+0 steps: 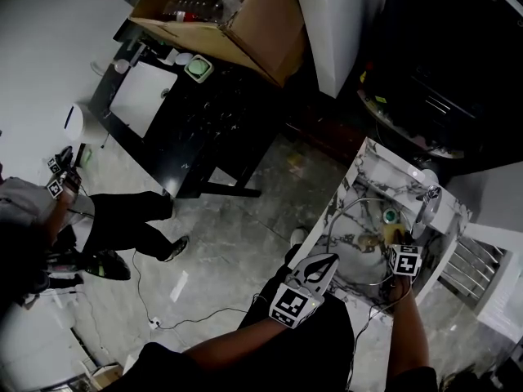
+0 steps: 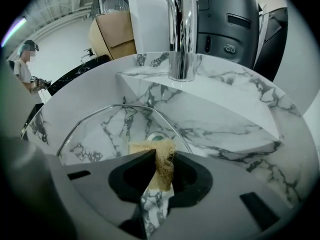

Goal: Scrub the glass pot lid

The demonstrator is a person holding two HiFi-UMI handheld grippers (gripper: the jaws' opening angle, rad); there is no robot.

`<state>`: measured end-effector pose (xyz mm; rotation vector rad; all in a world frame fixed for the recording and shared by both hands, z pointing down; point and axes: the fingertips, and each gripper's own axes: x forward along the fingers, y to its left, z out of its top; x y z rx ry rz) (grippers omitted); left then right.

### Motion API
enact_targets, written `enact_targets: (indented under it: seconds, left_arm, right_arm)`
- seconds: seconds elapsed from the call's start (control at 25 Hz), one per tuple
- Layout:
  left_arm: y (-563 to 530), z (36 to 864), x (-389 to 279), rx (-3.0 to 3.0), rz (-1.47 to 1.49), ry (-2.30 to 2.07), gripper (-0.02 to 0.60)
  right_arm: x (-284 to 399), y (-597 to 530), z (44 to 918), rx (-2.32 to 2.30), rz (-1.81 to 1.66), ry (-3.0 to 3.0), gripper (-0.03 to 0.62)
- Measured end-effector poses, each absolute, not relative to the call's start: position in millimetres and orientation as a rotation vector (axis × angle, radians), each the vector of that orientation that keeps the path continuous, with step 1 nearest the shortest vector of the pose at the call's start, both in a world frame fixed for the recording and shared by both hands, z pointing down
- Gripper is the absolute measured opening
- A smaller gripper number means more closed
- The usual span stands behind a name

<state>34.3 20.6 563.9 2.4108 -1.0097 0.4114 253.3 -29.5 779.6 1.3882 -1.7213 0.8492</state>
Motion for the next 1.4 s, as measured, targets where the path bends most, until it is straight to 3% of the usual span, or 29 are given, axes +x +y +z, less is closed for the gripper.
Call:
enact_targets:
  seconds: [0.6,1.4]
  left_arm:
    - [36.9,555.6,38.0,2.423,0.365,-1.018,0.017]
    - [42.4,545.8,13.8,2.402,0.301,-1.069,0.015]
  right_arm:
    - [251.7,26.3,778.7,1.323,0.9,-1.675,0.075]
    - [182.4,54.8,778.2,1.076,0.885,-1.761,0.075]
